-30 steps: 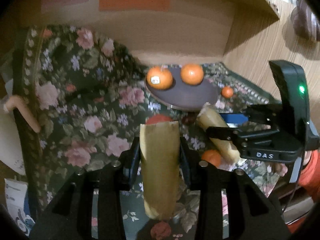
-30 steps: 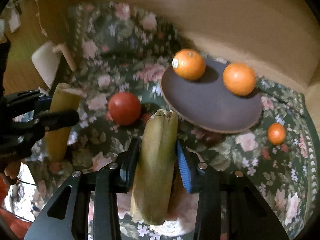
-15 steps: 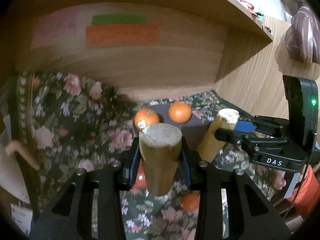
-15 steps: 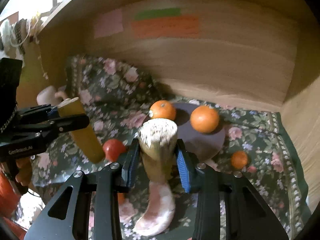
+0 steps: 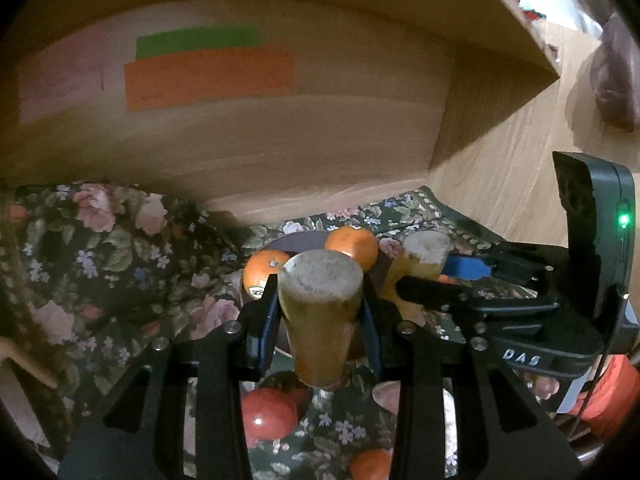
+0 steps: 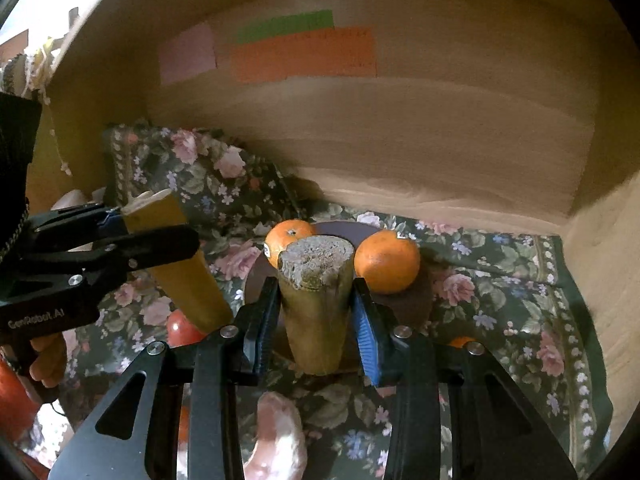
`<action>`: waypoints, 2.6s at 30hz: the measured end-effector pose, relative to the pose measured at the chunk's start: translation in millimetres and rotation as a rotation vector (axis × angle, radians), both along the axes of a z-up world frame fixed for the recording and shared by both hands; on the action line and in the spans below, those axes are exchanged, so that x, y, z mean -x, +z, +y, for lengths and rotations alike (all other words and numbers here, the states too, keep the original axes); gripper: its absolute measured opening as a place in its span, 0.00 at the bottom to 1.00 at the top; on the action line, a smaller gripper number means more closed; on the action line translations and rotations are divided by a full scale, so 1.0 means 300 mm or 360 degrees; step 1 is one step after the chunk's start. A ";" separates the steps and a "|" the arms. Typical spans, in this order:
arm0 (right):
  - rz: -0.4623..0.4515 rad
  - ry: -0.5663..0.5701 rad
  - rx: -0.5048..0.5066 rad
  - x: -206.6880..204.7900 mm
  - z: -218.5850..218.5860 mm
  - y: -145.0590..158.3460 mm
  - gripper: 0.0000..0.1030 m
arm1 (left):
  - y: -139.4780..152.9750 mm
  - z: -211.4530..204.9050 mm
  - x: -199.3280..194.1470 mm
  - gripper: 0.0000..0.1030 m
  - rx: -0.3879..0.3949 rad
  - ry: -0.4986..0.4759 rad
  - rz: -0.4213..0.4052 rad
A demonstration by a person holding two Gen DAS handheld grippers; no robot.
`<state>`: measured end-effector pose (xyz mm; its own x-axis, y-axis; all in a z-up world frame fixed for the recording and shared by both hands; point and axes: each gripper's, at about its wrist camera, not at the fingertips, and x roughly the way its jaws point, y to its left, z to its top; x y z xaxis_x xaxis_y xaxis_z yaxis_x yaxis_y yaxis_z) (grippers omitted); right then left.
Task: Organize fruits
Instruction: 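Lift both yellow vegetables and carry them onto the dark plate, then open both tools to release the yellow vegetables on the plate, then grasp the red tomato with the left tool while the right tool grasps a small mandarin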
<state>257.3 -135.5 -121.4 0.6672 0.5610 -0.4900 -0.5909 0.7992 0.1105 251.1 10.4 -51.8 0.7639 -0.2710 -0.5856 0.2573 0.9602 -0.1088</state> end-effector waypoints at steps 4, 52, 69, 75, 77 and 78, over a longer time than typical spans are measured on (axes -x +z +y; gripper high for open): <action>0.0036 0.0008 0.0047 -0.059 0.040 -0.031 0.32 | -0.037 -0.009 -0.069 0.35 -0.0007 -0.0011 0.0055; 0.0063 -0.0103 0.0090 -0.103 -0.041 -0.063 0.50 | -0.086 -0.031 -0.239 0.57 -0.0168 0.0026 0.0102; 0.0078 -0.0258 0.0143 0.028 -0.173 -0.121 0.63 | -0.199 0.131 0.027 0.68 -0.0160 0.0137 0.0234; 0.0201 -0.0338 0.0136 0.014 -0.239 -0.183 0.67 | -0.288 0.126 0.058 0.68 -0.0179 0.0128 0.0336; 0.0237 -0.0351 0.0124 -0.003 -0.254 -0.195 0.67 | -0.307 0.116 0.065 0.68 -0.0184 0.0130 0.0342; 0.0256 -0.0352 0.0115 -0.014 -0.259 -0.198 0.67 | -0.315 0.111 0.066 0.68 -0.0182 0.0134 0.0344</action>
<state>261.5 -213.4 -180.9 0.6800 0.3699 -0.6330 -0.3805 0.9161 0.1267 231.2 43.8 -146.2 0.6348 -0.1345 -0.7609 0.1588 0.9864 -0.0419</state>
